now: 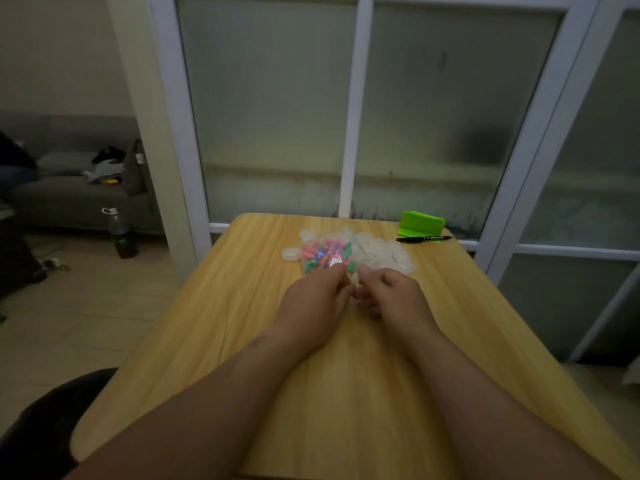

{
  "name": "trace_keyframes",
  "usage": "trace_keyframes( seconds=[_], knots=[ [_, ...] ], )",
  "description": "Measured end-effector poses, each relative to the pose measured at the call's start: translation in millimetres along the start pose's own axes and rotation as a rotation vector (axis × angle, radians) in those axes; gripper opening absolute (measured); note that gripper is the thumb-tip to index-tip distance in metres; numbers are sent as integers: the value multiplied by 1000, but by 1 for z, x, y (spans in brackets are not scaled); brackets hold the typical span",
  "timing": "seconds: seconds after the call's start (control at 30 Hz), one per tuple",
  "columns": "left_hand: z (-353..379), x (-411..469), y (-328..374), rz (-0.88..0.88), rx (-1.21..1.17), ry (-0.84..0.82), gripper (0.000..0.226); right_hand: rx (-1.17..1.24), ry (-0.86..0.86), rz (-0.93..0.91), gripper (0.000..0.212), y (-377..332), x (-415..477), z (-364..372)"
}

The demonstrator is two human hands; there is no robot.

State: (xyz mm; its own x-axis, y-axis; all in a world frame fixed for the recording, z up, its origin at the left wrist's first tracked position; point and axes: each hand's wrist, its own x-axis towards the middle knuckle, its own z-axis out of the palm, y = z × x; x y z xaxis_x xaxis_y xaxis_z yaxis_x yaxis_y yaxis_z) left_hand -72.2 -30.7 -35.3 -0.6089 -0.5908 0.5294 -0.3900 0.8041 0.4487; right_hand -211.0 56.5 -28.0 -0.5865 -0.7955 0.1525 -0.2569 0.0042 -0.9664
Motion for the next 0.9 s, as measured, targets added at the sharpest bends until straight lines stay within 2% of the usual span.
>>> trace_keyframes(
  seconds=[0.17,0.37,0.53,0.63,0.77,0.9],
  knots=[
    [-3,-1,2,-38,-112,-9,18,-142,-14,-92,28,3,0,1],
    [-4,-6,4,-59,-277,-62,10,-112,-25,-92,32,1,-5,-2],
    [-4,-13,5,-70,-326,-75,8,-46,-17,-58,42,-2,-14,-3],
    [-9,-19,11,-150,-381,-87,7,-40,-39,-35,41,-6,-27,-1],
    [-17,-29,25,-311,-496,-65,11,-101,-68,-56,27,-7,-44,2],
    [-27,-45,41,-467,-685,-46,17,35,-82,-51,26,-11,-61,2]
  ],
)
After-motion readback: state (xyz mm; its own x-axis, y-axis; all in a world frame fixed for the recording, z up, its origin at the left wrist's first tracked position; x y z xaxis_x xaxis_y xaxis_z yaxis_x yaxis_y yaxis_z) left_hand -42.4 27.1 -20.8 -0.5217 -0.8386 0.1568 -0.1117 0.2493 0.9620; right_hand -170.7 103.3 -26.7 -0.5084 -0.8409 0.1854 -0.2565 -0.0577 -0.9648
